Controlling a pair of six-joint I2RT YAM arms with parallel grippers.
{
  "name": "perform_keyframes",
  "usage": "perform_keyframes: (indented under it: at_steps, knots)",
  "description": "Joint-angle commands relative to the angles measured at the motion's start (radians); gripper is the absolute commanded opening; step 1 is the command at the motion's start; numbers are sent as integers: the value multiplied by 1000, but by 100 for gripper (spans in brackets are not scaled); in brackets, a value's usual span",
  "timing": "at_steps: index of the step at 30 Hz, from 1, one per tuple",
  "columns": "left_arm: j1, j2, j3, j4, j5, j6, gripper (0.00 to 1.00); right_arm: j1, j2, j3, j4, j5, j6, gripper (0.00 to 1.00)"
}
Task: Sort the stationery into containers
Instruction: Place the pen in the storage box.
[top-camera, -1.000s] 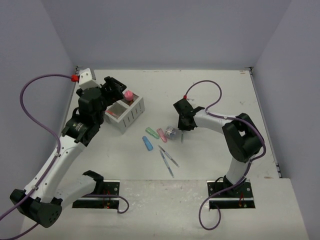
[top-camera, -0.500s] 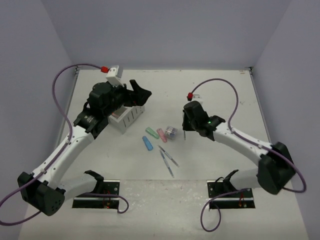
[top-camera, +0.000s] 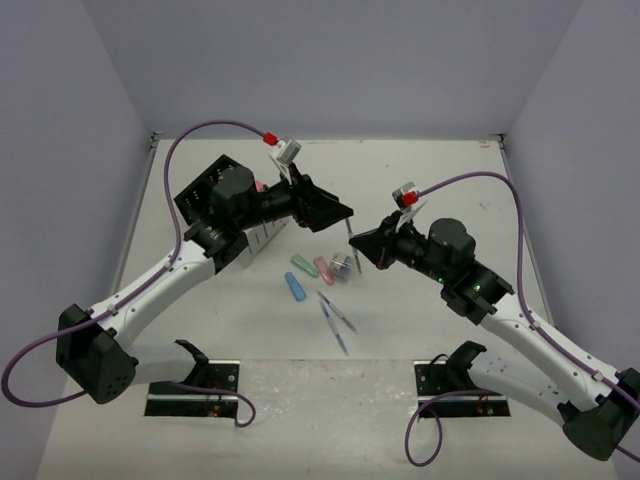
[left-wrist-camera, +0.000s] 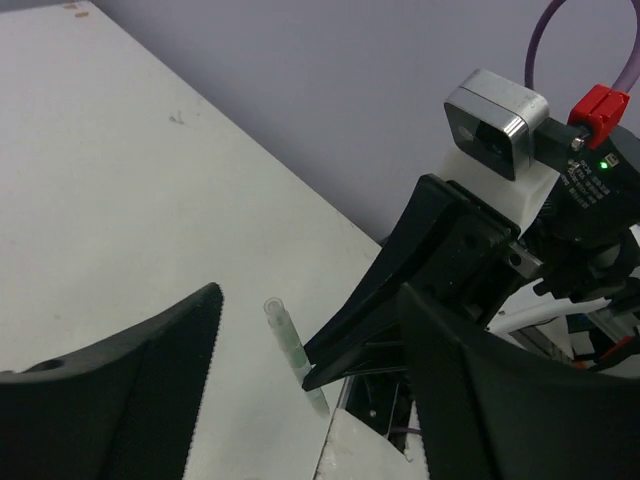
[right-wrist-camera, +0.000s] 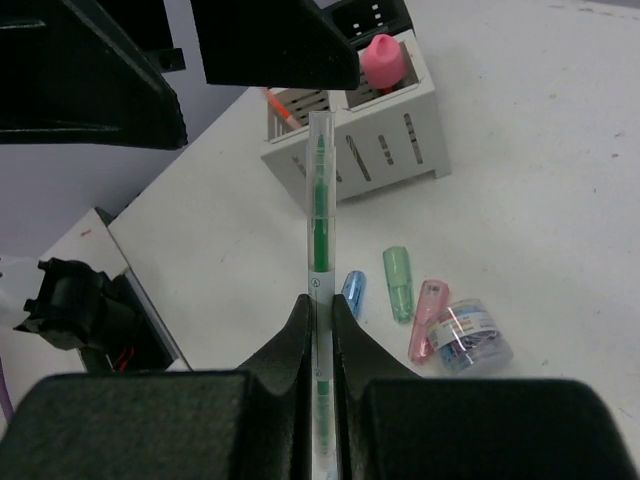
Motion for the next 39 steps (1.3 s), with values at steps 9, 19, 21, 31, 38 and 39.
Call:
perform_keyframes:
  at_steps: [9,19,21,31,38,39]
  knots:
    - [-17,69,25,32,134,-26,1,4,10,63,89,-42,-9,0]
    - [-9,-54,197,-471,-830,176,0,4,0,78,-100,177,18,99]
    - [12,-74,208,-525,-1149,207,0,4,-15,80,-176,228,17,99]
    - [184,-98,59,-486,-1445,123,0,4,-56,-7,-198,228,13,99]
    - [188,-120,-116,-331,-1460,115,0,17,8,-47,-152,102,15,99]
    - [188,-113,-119,-336,-1455,106,0,29,21,-47,-156,109,10,99]
